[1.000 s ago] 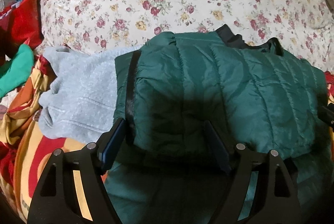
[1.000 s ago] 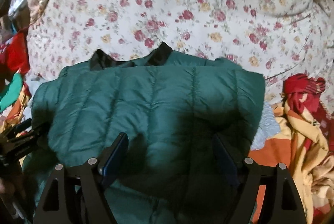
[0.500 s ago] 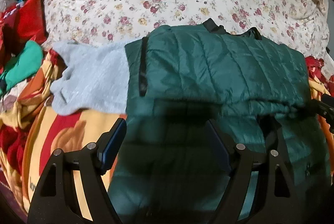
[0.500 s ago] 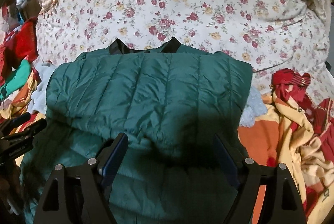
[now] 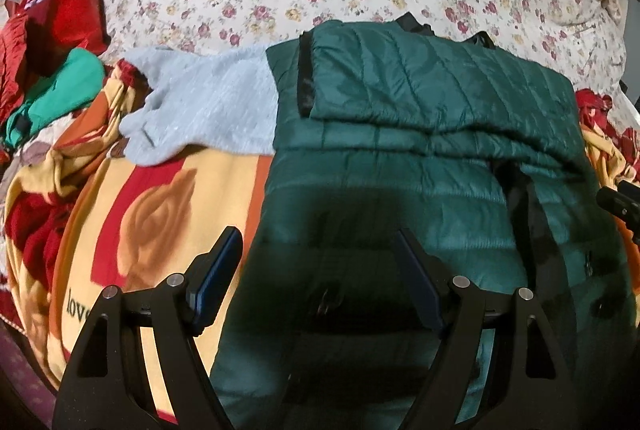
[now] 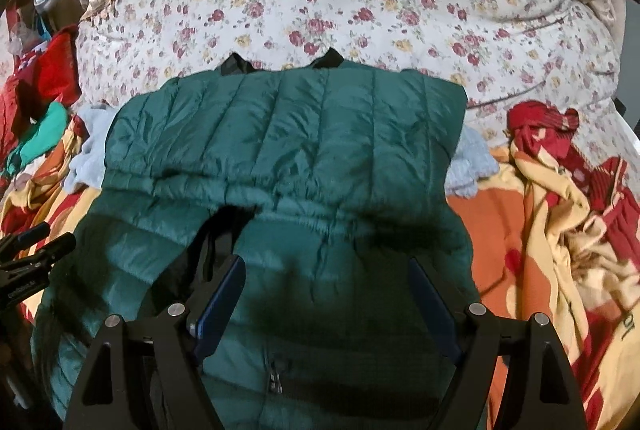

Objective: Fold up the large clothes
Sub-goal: 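Move both grippers to the jacket hem with the zip pockets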

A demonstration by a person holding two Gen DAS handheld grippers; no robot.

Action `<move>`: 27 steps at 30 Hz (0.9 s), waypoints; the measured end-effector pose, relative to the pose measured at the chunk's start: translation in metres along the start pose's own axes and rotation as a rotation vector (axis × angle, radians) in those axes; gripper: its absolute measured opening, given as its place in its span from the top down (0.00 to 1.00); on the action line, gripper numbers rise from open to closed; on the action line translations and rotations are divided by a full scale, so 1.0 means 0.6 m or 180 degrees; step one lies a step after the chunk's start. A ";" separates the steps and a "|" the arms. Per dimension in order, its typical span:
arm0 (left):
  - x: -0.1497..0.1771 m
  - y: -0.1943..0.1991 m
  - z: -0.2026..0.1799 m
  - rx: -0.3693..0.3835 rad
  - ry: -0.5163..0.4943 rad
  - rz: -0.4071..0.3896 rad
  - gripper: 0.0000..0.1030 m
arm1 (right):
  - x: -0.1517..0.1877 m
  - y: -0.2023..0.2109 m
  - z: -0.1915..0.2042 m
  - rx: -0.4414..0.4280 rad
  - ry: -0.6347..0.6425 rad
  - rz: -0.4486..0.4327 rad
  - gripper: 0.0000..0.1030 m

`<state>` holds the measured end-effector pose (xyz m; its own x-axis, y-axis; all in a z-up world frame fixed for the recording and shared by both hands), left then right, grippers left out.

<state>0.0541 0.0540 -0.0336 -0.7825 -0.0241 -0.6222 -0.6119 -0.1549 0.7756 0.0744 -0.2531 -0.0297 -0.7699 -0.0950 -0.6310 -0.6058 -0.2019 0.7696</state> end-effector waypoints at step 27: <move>0.107 0.052 0.047 -0.0126 0.0050 0.0146 0.24 | 0.146 0.067 -0.035 -0.0031 -0.0195 0.0290 0.19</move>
<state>-0.0185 0.0756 -0.0464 -0.8075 -0.0475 -0.5879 -0.5702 -0.1921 0.7987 -0.0131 -0.2897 -0.0562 -0.8328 -0.0536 -0.5510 -0.5310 -0.2045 0.8223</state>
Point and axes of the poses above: each gripper's, at about its wrist camera, not at the fingertips, and y roughly against the way its jaws point, z to its left, x to its underside, the point moved 2 cm from there along -y, roughly the way its jaws point, and after that the axes turned 8 degrees about -x, right-handed, at the moved point
